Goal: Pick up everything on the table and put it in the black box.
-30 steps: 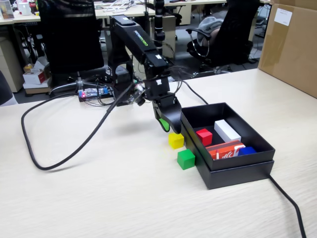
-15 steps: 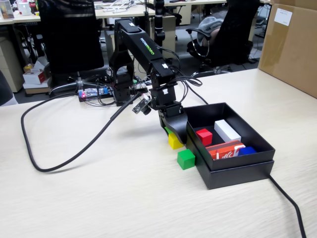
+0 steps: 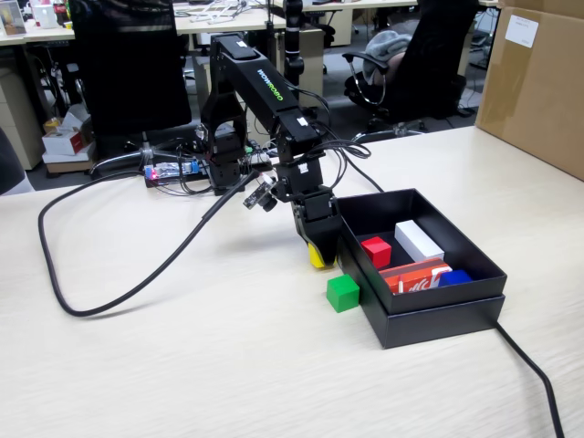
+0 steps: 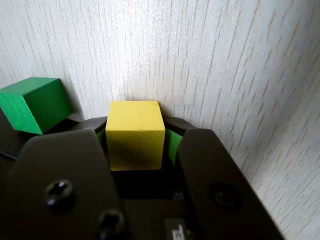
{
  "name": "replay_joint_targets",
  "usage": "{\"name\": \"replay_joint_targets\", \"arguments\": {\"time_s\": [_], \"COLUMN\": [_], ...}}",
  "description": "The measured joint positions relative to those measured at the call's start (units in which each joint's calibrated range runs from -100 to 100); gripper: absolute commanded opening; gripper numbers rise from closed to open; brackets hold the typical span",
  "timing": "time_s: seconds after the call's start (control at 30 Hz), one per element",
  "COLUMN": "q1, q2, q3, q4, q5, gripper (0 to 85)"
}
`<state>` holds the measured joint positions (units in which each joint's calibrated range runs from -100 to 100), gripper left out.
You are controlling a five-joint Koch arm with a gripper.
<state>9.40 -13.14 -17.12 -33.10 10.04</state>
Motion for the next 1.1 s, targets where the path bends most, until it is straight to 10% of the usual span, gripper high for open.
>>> {"name": "replay_joint_targets", "arguments": {"time_s": [0.6,1.1], "q1": [1.47,6.5], "q2": [-27.06,3.75], "q3": [10.04,27.66], "q4": [-16.03,-16.26], "q5": [-0.49,1.51], "gripper": [0.7,7.2]}}
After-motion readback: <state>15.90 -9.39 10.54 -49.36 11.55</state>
